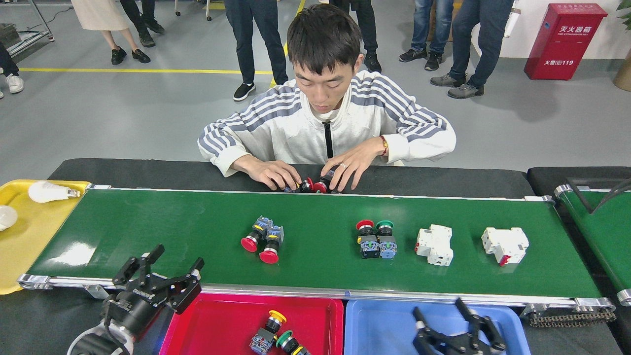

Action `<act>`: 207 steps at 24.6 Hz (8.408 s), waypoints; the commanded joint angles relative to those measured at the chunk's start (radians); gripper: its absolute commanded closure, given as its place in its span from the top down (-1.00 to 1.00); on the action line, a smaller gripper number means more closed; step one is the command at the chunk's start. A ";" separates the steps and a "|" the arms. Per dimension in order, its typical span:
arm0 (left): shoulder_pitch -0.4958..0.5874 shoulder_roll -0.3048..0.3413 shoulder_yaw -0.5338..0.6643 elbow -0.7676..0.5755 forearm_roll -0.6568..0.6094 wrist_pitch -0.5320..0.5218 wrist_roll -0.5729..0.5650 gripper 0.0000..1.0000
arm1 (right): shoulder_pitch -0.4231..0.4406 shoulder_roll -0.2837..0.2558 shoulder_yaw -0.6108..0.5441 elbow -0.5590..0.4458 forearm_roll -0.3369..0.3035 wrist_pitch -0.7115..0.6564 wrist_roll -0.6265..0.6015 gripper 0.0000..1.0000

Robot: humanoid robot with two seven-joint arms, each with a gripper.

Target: Pick switch part from conveyor to tray

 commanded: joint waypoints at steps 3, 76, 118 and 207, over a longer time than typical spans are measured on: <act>-0.019 0.000 -0.031 -0.005 -0.002 0.008 -0.035 1.00 | -0.060 -0.027 0.003 -0.003 0.009 0.056 -0.008 1.00; 0.156 -0.049 0.047 -0.105 -0.053 -0.343 0.014 1.00 | -0.081 -0.172 -0.076 0.012 -0.110 -0.022 0.035 0.98; -0.277 -0.109 0.145 0.392 -0.153 0.161 -0.099 1.00 | -0.357 -0.164 0.670 0.130 0.025 -0.076 0.021 1.00; -0.364 0.014 0.296 0.665 -0.133 0.215 0.010 0.92 | -0.095 -0.196 -0.083 0.052 -0.048 -0.118 0.012 1.00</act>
